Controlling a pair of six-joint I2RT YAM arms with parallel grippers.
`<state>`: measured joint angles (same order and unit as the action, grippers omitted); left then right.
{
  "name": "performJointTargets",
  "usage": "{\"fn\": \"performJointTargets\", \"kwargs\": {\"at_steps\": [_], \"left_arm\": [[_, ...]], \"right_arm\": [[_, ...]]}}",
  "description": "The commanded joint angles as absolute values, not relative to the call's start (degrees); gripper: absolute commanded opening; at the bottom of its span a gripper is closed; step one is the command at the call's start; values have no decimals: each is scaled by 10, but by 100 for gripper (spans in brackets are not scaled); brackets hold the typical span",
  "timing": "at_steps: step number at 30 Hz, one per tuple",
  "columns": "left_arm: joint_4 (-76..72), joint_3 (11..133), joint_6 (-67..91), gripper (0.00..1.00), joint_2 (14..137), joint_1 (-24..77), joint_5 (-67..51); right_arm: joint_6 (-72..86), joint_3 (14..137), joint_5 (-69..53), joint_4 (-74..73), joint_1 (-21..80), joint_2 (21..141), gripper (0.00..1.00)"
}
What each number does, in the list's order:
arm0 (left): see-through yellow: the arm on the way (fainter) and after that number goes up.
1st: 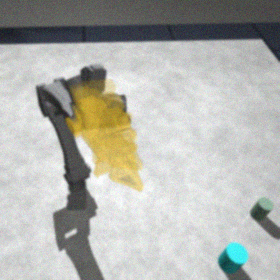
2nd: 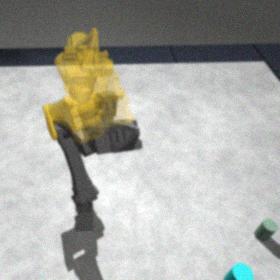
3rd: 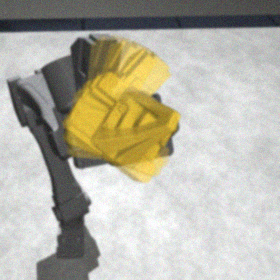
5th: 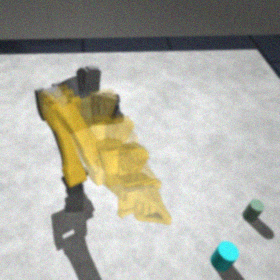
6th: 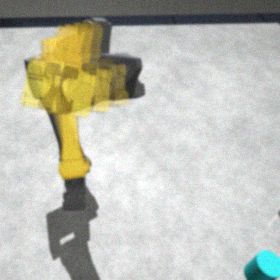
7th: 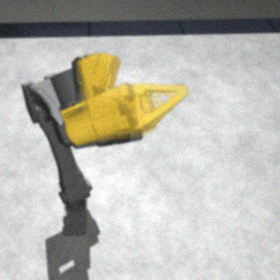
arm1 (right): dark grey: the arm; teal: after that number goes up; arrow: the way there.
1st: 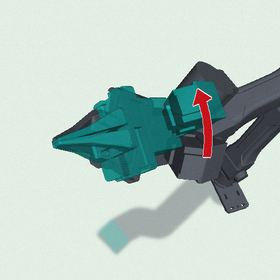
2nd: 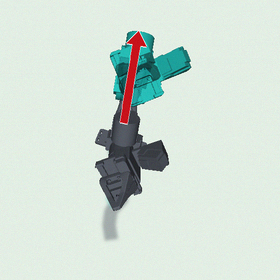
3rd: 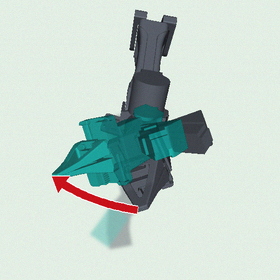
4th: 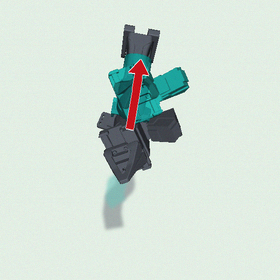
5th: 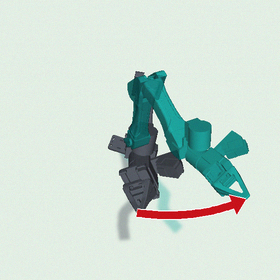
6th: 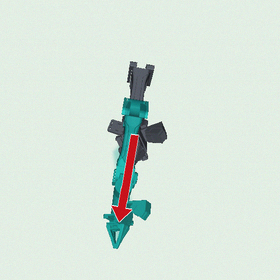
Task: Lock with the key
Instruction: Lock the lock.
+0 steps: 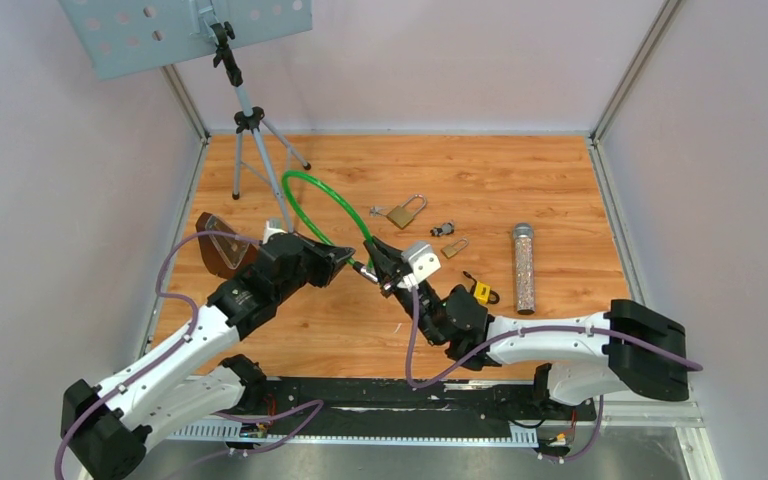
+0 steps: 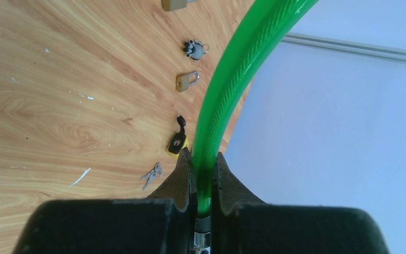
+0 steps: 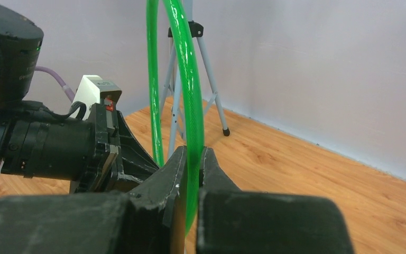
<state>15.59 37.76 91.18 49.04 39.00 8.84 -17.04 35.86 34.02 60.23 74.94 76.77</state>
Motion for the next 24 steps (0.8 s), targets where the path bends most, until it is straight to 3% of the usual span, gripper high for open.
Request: {"fn": "performJointTargets", "kwargs": {"at_steps": [1, 5, 17, 22, 24], "left_arm": [[18, 397, 930, 0, 452, 392, 61], [16, 388, 934, 0, 442, 392, 61], [55, 404, 912, 0, 446, 391, 79], [55, 405, 904, 0, 448, 391, 82], [54, 404, 901, 0, 446, 391, 83]], "right_arm": [[-97, 374, 342, 457, 751, 759, 0], [-77, 380, 338, 423, 740, 721, 5], [6, 411, 297, 285, 737, 606, 64], [104, 443, 267, 145, 731, 560, 80], [151, 453, 253, 89, 722, 546, 82]]}}
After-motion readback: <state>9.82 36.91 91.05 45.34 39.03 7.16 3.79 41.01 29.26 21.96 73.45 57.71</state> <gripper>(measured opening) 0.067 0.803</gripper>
